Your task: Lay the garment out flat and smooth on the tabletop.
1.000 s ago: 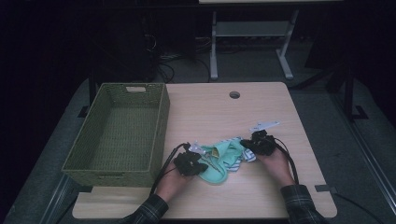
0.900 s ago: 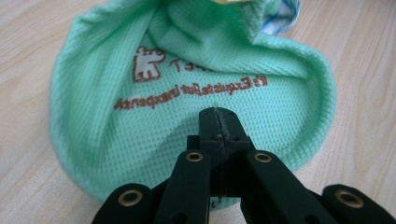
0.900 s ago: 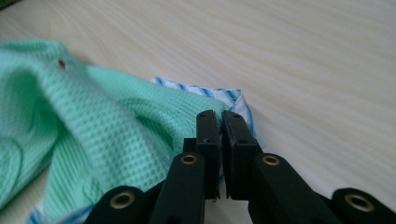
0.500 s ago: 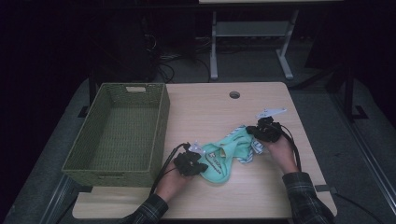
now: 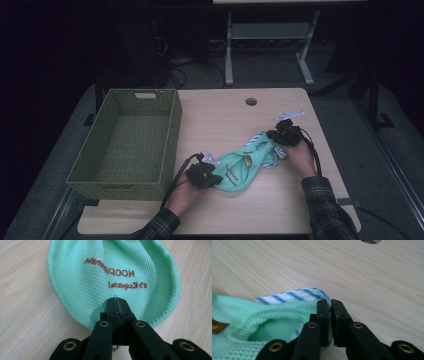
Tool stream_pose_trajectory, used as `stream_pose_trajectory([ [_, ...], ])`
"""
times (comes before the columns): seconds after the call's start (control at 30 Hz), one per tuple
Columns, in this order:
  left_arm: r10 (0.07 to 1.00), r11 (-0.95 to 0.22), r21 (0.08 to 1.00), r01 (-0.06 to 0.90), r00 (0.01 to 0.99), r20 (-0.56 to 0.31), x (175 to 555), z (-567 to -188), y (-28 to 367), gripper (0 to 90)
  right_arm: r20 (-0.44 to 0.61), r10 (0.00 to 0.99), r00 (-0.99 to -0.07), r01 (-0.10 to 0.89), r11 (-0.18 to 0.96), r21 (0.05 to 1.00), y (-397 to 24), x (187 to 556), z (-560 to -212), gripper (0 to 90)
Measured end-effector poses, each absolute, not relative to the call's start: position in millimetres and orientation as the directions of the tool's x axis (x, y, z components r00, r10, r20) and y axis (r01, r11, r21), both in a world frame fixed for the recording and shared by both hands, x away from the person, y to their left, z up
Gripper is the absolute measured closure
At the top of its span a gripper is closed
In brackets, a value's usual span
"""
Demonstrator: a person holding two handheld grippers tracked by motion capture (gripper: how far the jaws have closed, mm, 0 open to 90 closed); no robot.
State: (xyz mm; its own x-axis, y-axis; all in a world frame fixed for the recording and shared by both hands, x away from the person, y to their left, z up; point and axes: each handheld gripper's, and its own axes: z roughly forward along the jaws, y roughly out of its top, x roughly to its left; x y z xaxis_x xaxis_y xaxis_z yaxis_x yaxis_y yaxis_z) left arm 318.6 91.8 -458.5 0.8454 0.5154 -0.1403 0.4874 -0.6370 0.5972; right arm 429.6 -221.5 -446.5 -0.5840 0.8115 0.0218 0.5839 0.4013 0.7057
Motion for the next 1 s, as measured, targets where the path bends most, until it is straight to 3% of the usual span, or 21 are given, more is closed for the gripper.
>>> stream_pose_trajectory([
  [0.23, 0.511, -0.641, 0.599, 0.48, 0.849, -0.134, 319, -458, 92, 89.6, 0.07, 0.806, -0.588, 0.567, 0.349, 0.746, -229, 415, -428, 71.5],
  [0.5, 0.518, -0.634, 0.599, 0.49, 0.843, -0.142, 319, -459, 92, 89.6, 0.081, 0.802, -0.592, 0.553, 0.332, 0.764, -244, 383, -406, 71.6],
  [1.0, 0.517, -0.634, 0.596, 0.492, 0.843, -0.146, 319, -459, 92, 89.6, 0.123, 0.772, -0.624, 0.556, 0.328, 0.764, -251, 331, -406, 74.5],
])
